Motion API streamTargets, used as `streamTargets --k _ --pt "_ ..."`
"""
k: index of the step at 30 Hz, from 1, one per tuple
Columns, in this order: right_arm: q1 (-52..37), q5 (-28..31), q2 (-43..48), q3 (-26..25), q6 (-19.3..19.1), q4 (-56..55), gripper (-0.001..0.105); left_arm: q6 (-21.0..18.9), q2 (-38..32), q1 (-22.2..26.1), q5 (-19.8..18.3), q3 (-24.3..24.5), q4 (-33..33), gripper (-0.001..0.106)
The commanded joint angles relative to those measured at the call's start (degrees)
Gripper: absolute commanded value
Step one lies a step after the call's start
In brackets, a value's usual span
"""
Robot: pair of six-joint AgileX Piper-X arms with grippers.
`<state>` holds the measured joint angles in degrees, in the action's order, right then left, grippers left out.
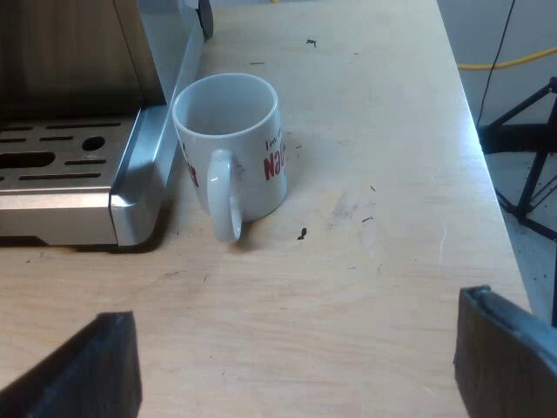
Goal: Place mug into machine
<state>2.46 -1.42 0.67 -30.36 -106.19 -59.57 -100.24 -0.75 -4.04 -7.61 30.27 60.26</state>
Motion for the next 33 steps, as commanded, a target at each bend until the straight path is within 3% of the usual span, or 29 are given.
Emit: streamTargets --k 1,7,16,24,33 --pt "0.1 0.3 2.3 -0.1 -0.3 0.2 0.087 0.2 -7.9 0.0 -0.1 0.1 -0.4 0.075" --pt "0.1 0.3 2.3 -0.1 -0.3 0.2 0.087 0.2 -7.9 0.0 -0.1 0.1 -0.4 0.075" --pt "0.1 0.3 2.3 -0.1 -0.3 0.2 0.087 0.2 -7.9 0.0 -4.8 0.1 -0.7 0.075" --pt "0.1 0.3 2.1 -1.5 -0.6 1.1 0.087 0.2 -6.6 0.0 -7.7 1.1 -8.0 0.075" --pt "0.1 0.3 -4.0 -7.3 -2.2 4.0 0.087 -0.4 3.1 -1.1 -10.7 4.5 -17.9 0.075"
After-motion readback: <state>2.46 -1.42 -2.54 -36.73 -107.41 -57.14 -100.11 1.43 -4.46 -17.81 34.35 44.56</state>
